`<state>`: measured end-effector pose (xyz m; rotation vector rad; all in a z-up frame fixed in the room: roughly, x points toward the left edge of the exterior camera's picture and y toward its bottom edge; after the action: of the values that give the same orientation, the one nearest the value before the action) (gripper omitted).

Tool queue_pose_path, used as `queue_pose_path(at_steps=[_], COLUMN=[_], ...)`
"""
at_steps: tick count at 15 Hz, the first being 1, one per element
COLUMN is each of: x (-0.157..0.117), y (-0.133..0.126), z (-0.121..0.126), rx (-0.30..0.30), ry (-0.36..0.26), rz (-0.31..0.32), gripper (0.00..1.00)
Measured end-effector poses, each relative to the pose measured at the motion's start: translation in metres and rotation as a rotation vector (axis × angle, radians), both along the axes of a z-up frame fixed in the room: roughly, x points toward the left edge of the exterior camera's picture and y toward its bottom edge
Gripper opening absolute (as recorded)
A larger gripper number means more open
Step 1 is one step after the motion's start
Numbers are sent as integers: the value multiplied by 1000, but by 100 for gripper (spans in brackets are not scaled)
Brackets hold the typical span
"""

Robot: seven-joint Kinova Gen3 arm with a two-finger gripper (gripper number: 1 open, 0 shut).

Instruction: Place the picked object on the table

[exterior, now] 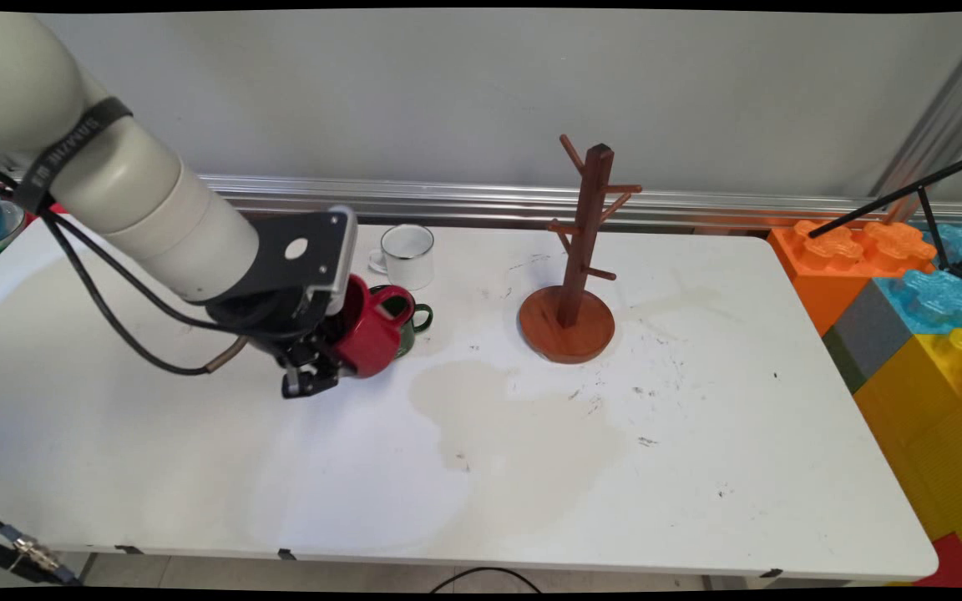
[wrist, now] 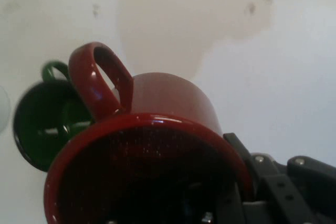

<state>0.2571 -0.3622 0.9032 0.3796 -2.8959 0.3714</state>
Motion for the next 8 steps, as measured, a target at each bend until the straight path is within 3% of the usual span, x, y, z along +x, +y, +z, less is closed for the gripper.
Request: queue_pose_path(at_steps=[8], x=[-4], y=[-10], z=[-29], rx=[63], ry=[-84], rz=[4], gripper=[0])
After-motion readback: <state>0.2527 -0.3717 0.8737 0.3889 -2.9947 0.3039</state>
